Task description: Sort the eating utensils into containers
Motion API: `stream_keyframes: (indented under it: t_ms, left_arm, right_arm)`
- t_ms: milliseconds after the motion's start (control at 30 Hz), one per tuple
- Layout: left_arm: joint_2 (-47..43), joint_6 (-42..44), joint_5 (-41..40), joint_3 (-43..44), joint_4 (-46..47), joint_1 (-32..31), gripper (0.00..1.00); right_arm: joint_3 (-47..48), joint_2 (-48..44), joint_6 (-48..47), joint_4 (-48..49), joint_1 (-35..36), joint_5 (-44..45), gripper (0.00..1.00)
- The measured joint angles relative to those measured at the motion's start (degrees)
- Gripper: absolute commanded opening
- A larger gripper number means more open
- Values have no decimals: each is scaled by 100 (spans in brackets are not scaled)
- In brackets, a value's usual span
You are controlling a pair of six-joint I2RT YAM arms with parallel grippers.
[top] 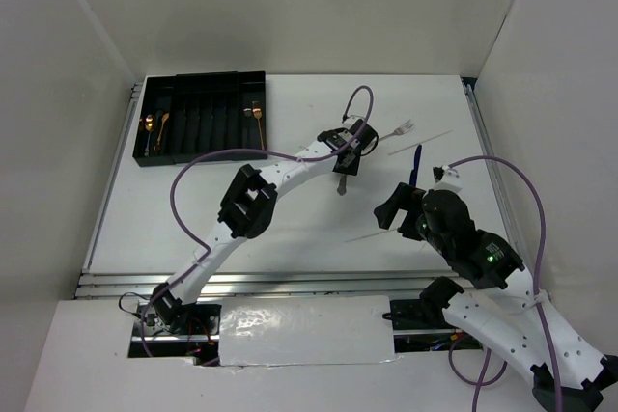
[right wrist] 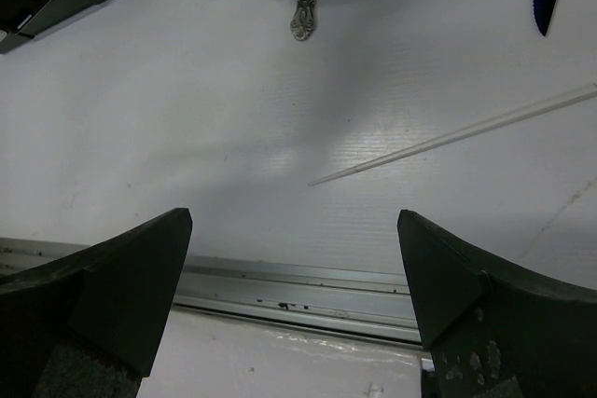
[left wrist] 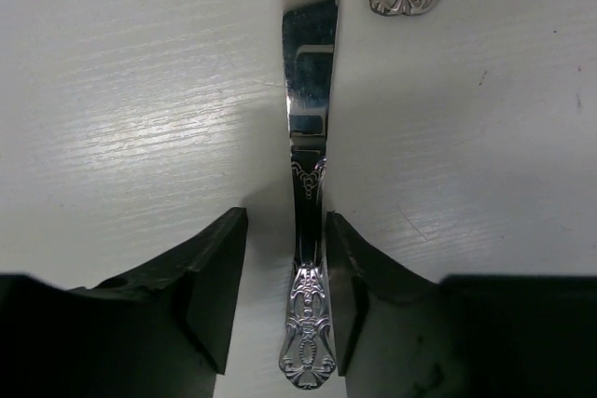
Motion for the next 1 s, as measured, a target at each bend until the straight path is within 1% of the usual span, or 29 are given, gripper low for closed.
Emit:
stream_keyframes:
  t_ms: [33,67,133,233,267,333,367,433,533,633,833,1000]
  left_arm:
    - [4,-17,4,0,7,0,49]
    - [7,-17,2,0,7,-2,45]
    - [7,-26,0,0,0,-2,42]
    - [7,-26,-11,-2,-2,-2,33]
    - [7,-26,-11,-4,-2,-2,25]
    - [7,-15,-31,-31,9,-2,17]
    - [-4,-17,-44,-52,26,-7,8]
    - [-57,-9,-79,-138,81,-15,1]
    - [-214,48,-170,-396,129,-15,0]
    - [-553,269,-251,-809,212,-4,0]
    - [-1340,817,-289,-1967,90,136,0]
    - [-1891,1200,-243,-2380,-52,337,0]
  right_arm:
    - [0,0,0,0,4,0,100]
    - [0,0,0,4,4,0,100]
    - [0,0,0,20,4,0,100]
    - [0,4,-2,28,4,-2,100]
    - [0,9,-2,35,4,-4,100]
    - [0,22,-2,52,4,-22,100]
    - [0,31,-2,59,4,-28,100]
    - [0,39,-2,66,7,-46,100]
    - [0,55,-4,66,20,-55,100]
    - [0,76,-11,68,26,-59,100]
    - [0,144,-48,87,42,-59,100]
    - [0,179,-50,201,70,-74,100]
